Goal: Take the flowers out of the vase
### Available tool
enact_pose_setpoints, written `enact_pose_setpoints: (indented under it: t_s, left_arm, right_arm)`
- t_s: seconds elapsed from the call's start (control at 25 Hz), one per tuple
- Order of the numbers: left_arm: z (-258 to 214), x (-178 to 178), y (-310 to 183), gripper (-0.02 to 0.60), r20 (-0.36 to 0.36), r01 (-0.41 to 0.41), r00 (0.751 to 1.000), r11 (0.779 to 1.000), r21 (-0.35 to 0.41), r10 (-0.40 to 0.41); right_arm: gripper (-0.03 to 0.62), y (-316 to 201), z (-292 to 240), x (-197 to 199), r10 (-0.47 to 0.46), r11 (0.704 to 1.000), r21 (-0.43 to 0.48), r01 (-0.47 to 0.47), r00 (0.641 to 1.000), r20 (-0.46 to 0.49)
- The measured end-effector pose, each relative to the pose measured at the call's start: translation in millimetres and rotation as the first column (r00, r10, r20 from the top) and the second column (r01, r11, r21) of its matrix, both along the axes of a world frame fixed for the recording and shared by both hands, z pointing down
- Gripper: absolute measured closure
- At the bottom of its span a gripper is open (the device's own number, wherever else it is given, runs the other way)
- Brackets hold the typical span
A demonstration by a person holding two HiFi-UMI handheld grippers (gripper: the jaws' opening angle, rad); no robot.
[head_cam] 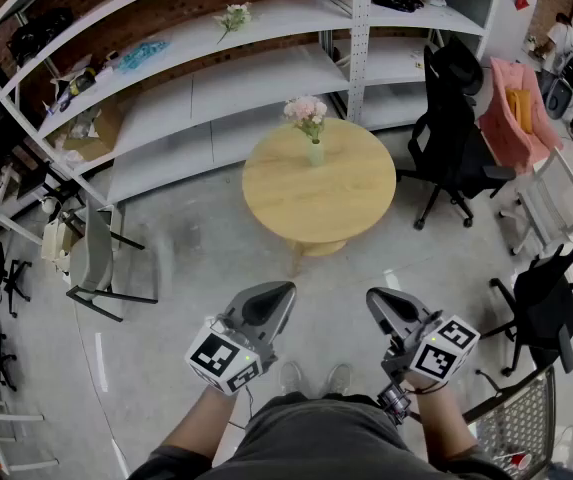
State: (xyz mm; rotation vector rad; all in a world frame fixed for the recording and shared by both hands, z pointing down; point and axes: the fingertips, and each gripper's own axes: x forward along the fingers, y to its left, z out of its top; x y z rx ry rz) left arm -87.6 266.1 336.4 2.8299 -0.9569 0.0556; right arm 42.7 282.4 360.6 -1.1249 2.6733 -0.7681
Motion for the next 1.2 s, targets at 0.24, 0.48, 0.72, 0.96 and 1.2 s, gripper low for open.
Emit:
enact_pose_setpoints:
  t_s: [0.24,0.48,0.72,0.96,1.2]
  left_arm:
    - [-2.7,0.9,-1.7,0.572,-0.004,-0.007,1.0,1.0,0.004,0.007]
    - [1.1,1.7,0.7,0.572,0.0,-0.006,1.0,1.0,0.0,0.006]
    - [5.6,-0.1,-3.7,0.572,0.003,0.018,1.0,1.0,-0.012,-0.018]
    - [10.0,2.3,0.1,0.572,0.019,0.067,0.998,0.998,-0.017,-0.066]
    - [20.6,21.9,11.8,0.572,0.035,0.083,0.996,0.996,-0.03,-0.082]
  right_arm:
    - [0.579,-3.1,-2.3,-2.9,-0.006,1.0,-0.002,0.006,1.0,0.0]
    - [0.579,-2.5,-0.6,-0.1,0.004,1.0,-0.005,-0.004,1.0,0.016]
    - [0.577,-7.7,-2.7,14.6,0.034,0.999,-0.013,-0.033,0.999,0.034]
    - [0.577,-2.6,5.5,44.0,0.044,0.999,-0.028,-0.042,0.997,0.068]
    - [0.577,-2.5,12.3,66.6,0.032,0.999,-0.025,-0.03,0.997,0.076]
